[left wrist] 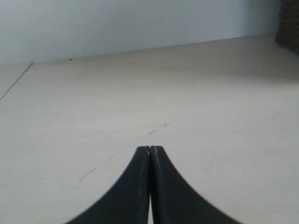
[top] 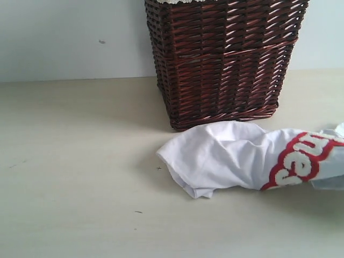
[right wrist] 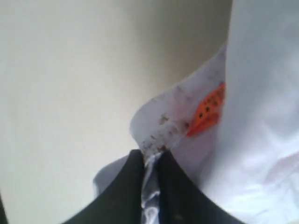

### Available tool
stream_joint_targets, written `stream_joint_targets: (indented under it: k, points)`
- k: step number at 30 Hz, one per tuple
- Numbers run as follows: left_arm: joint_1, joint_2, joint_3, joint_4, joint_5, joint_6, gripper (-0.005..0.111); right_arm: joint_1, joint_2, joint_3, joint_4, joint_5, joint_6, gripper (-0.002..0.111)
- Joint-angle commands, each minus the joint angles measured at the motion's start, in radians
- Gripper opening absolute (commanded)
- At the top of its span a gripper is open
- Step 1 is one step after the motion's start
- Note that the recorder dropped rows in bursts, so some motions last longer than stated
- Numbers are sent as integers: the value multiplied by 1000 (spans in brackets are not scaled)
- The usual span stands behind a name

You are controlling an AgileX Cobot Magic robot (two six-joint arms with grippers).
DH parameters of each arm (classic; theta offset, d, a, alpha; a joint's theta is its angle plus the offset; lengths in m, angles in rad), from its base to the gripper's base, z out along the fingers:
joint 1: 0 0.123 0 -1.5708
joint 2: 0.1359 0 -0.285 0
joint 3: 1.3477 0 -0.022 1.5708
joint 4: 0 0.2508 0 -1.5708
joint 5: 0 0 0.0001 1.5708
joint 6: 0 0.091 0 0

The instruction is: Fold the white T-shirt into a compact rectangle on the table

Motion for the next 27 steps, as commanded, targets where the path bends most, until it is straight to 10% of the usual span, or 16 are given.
stream_joint_targets:
  k: [1,7,15,27]
  points:
    - [-5,-6,-1,-3,-4,1,0,-14,-5,-26,-279,1,-28,0]
    - [-5,-6,-1,-3,-4,1,0,-90,24,-26,-373,-282,0,3]
    - [-5,-6,-1,-3,-4,1,0,-111,66,-26,-183,-359,63,63]
    - [-5,-6,-1,-3,-4,1,0,-111,-84,23,182,49,-59,49]
